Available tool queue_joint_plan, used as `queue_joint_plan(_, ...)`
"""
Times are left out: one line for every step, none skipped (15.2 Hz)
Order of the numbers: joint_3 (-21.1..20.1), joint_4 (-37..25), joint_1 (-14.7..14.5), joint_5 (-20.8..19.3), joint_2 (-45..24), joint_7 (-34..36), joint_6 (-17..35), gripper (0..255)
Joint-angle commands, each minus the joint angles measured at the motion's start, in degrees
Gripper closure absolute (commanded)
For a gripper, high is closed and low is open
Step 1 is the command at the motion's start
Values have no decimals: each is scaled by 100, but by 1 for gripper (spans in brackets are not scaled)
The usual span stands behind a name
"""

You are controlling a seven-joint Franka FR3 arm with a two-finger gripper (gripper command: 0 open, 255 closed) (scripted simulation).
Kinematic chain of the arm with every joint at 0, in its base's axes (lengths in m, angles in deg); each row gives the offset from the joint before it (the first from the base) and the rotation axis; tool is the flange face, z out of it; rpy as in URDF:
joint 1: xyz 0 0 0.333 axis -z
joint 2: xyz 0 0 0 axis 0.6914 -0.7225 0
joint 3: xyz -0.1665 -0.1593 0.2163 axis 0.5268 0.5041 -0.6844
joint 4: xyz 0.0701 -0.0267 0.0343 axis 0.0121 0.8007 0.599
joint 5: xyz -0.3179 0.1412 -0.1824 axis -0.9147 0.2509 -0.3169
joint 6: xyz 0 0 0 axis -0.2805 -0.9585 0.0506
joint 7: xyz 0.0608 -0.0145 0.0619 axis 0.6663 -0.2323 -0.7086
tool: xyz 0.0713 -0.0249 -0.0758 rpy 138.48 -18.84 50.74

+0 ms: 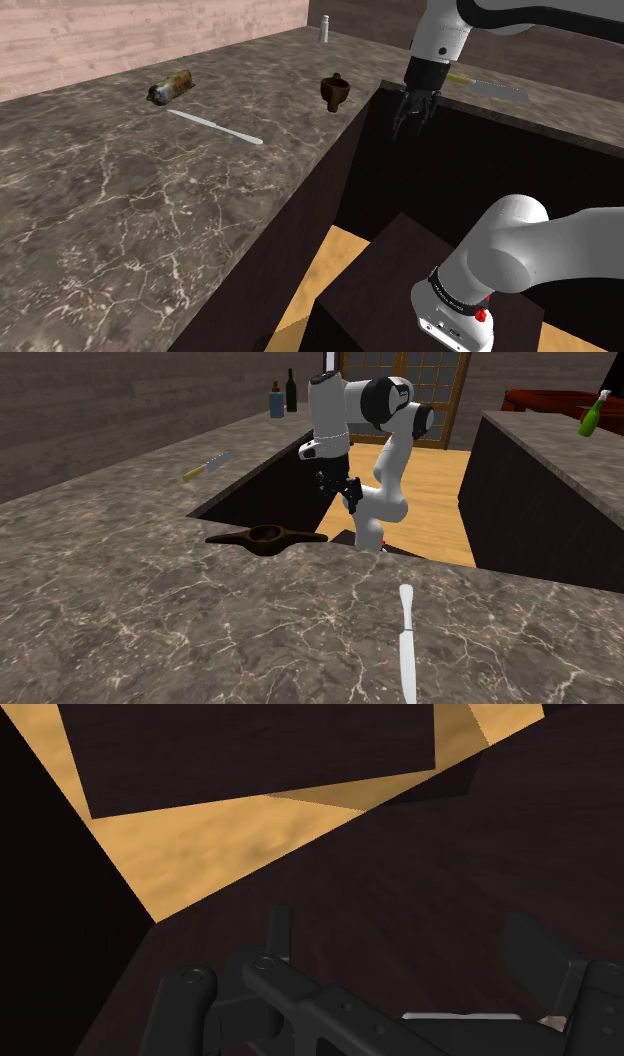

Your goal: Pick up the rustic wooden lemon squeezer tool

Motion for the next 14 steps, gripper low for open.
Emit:
queue_joint_plan(0,0,0,0,0,0,0,0)
queue_joint_plan(-2,-171,-7,-11,-226,-12,73,0)
queue_joint_plan(-4,-348,-15,-23,-451,-22,139,0)
queue_joint_plan(-5,-531,-22,-34,-673,-32,196,0)
queue_joint_plan(-8,-721,-27,-45,-894,-41,246,0)
queue_joint_plan(-9,-916,-32,-56,-1114,-50,288,0)
queue_joint_plan(-11,-1118,-37,-67,-1332,-57,322,0)
queue_joint_plan(-11,-1327,-44,-78,-1549,-64,350,0)
queue_joint_plan(-12,-1542,-48,-89,-1766,-70,369,0)
queue_joint_plan(-13,-1764,-53,-100,-1982,-75,382,0)
queue_joint_plan(-14,-1994,-57,-111,-2199,-80,387,0)
queue_joint_plan(-15,-2231,-61,-122,-2415,-84,384,0)
queue_joint_plan(-16,-2476,-65,-132,-2633,-88,375,0)
queue_joint_plan(-16,-2730,-69,-143,-2851,-91,358,0)
